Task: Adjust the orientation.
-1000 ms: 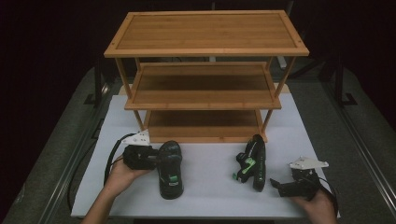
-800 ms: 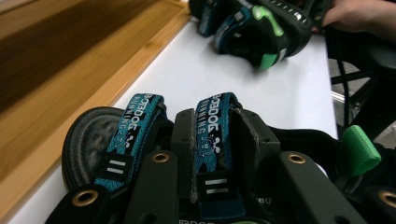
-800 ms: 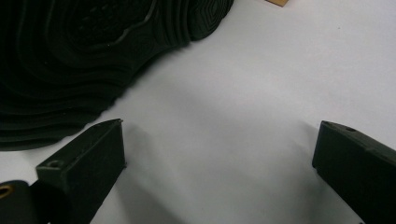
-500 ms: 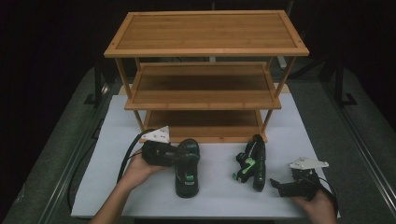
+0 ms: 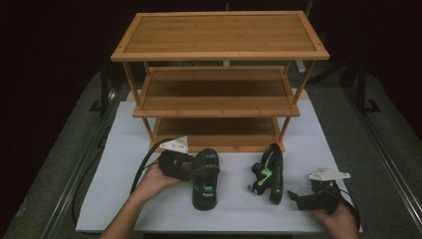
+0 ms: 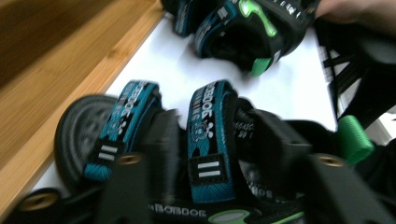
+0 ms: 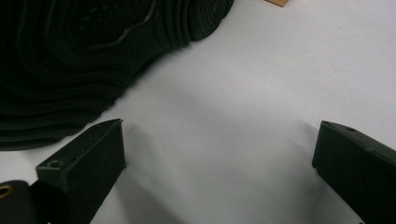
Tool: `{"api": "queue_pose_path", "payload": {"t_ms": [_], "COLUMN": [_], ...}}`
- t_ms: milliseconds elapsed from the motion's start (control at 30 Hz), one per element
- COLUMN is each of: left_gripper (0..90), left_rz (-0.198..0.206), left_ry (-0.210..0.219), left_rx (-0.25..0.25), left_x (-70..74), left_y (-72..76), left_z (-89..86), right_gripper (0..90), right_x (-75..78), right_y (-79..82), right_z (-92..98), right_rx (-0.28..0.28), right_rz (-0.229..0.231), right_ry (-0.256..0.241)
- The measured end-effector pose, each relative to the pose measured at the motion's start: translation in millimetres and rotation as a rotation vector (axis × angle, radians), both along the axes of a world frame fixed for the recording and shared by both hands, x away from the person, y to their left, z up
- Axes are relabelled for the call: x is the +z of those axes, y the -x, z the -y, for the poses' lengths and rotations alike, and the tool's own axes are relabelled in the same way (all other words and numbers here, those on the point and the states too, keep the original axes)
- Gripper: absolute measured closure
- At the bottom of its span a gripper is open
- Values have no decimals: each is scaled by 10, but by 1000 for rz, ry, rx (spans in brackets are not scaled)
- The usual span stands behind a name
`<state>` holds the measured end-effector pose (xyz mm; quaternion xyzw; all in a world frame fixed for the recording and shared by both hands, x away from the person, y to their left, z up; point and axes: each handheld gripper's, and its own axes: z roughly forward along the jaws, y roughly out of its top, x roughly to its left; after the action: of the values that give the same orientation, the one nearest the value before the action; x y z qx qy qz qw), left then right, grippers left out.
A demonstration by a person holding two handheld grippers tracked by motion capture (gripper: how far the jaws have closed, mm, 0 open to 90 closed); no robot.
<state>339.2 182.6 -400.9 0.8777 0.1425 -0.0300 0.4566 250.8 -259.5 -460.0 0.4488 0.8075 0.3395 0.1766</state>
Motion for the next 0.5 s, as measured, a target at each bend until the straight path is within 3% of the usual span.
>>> {"api": "queue_pose_path", "payload": {"t_ms": [133, 333, 433, 500], "left_gripper": [262, 77, 0, 0], "left_rz": [17, 45, 51, 62], "left_ry": [-20, -70, -89, -102], "left_rx": [35, 102, 149, 175], "left_x": [19, 52, 80, 87], "left_y": [44, 100, 133, 149], "left_z": [-9, -55, -142, -207], "right_gripper": [18, 18, 18, 18], "right_x": [1, 1, 1, 1], "right_y": [1, -1, -1, -1], "right_z": [-1, 0, 0, 0], "right_rx": [0, 0, 0, 0], "right_rz": [-1, -1, -1, -1], "right_ry": [0, 1, 0, 0]}}
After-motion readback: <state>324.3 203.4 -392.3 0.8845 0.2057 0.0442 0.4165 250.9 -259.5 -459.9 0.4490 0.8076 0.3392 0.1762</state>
